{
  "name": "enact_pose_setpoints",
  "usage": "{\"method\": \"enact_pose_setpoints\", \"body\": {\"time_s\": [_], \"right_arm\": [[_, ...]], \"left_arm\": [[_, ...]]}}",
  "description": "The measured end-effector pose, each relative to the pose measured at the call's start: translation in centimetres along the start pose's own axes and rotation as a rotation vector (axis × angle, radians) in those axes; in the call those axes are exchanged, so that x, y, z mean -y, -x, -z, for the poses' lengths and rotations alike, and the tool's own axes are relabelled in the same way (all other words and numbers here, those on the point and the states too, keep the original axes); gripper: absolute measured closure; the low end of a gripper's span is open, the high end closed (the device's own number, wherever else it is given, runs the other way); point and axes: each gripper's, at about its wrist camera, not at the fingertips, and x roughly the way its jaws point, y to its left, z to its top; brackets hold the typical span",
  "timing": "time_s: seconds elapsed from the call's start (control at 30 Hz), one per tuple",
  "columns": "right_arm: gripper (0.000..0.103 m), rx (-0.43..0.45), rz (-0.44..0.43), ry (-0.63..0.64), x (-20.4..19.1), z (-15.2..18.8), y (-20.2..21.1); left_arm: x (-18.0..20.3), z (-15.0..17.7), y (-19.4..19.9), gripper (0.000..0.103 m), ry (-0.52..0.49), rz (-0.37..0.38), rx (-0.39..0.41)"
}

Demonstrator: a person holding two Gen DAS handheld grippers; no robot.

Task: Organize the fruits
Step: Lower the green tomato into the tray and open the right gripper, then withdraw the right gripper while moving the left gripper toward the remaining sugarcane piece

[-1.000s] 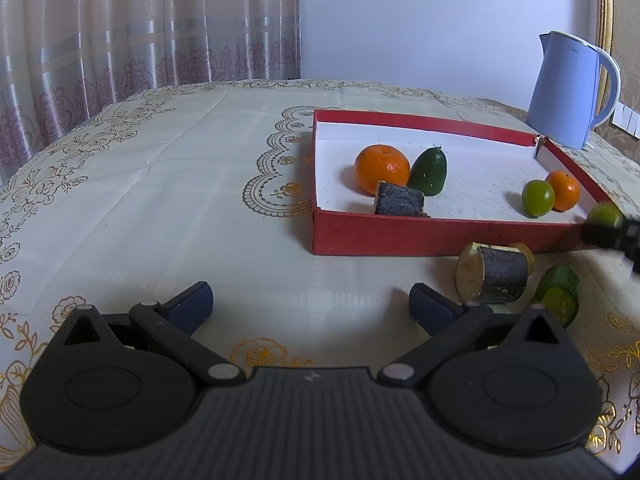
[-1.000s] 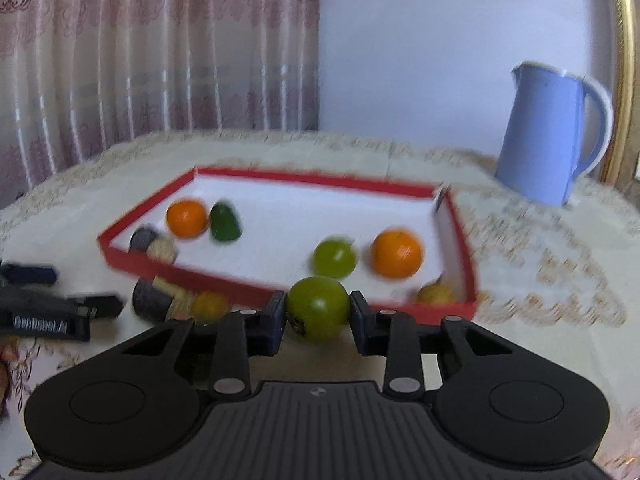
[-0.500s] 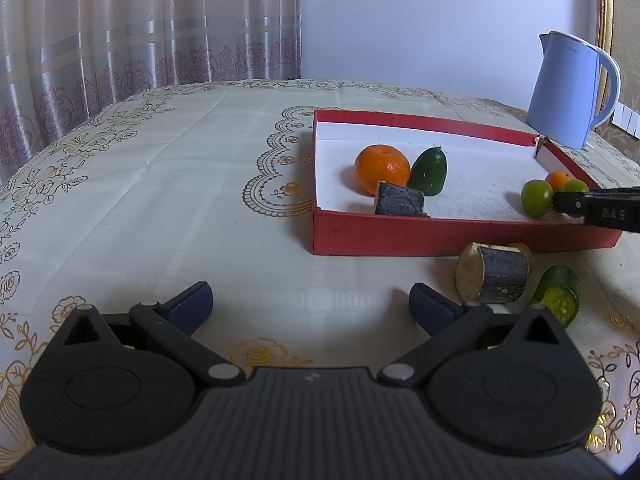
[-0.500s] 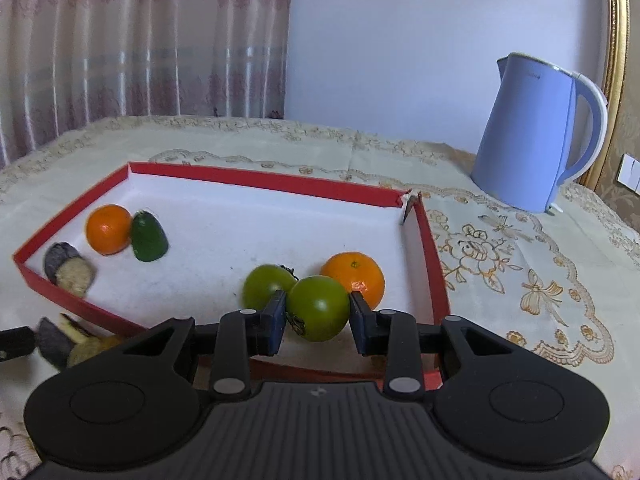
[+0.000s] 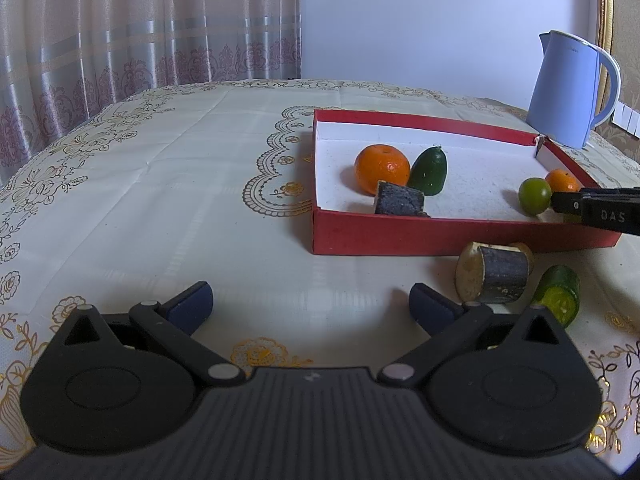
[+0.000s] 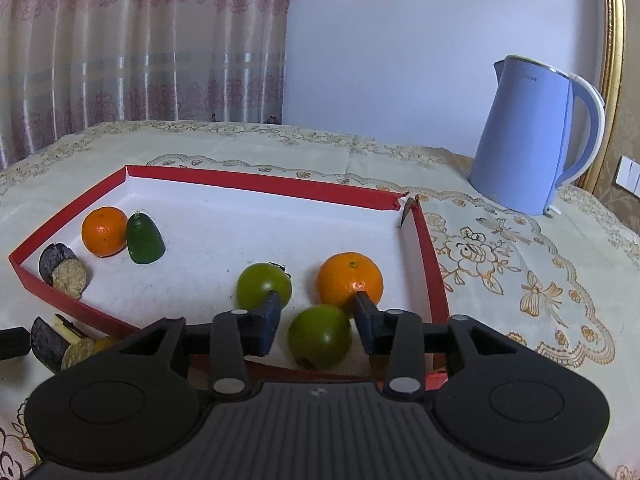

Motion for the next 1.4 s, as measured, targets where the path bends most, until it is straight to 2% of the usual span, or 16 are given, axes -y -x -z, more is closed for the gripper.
{"method": "enact_pose_setpoints", "body": {"time_s": [0.2,0.27,0.4,0.5,0.63,0.83,0.9,1.0,1.23,1.3,1.4], "right_arm": [[0.057,0.016,-0.024,-0.026,0.3,0.2,1.2],[0.045,0.042,-0.022,-0.030,0.6,0.5,2.5],[0.042,0.066,-0.023,-0.011,0.9,1.7,5.2],[0.042,0.029,-0.032,0.001,1.3,3.2,6.2],[0.042,-0.027,-0.009,-0.028,2.2,4.8,5.5],[0.041,-0.062,-0.031,-0.092,3.4,5.2,4.9],[0.038,-0.061,-0.025,-0.090,3.3,5.3,5.0],[0.025,-0.076,0.007,-0.095,3.4,5.3,4.8],[0.020,-0.085,-0.002,-0.113,3.7,5.4,4.7],[0.019,-0.086,-0.003,-0.113,3.7,5.4,4.7],[0.018,-0.087,-0.004,-0.114,3.6,5.4,4.6]], "left_arm": [[0.0,0.0,0.0,0.000,-0.001,0.000,0.000],[0.0,0.0,0.0,0.000,-0.001,0.000,0.000],[0.0,0.0,0.0,0.000,-0.002,-0.001,0.000],[0.0,0.0,0.0,0.000,-0.001,0.000,0.000],[0.0,0.0,0.0,0.000,-0.001,0.000,0.000],[0.0,0.0,0.0,0.000,-0.001,0.000,0.001],[0.0,0.0,0.1,0.000,0.001,0.002,0.000],[0.0,0.0,0.1,0.000,-0.001,0.001,0.001],[-0.3,0.0,0.6,0.000,0.038,-0.016,0.003],[-0.3,-0.3,1.2,0.000,0.063,0.004,0.008],[0.0,-1.0,2.6,0.000,0.092,0.079,0.035]]}}
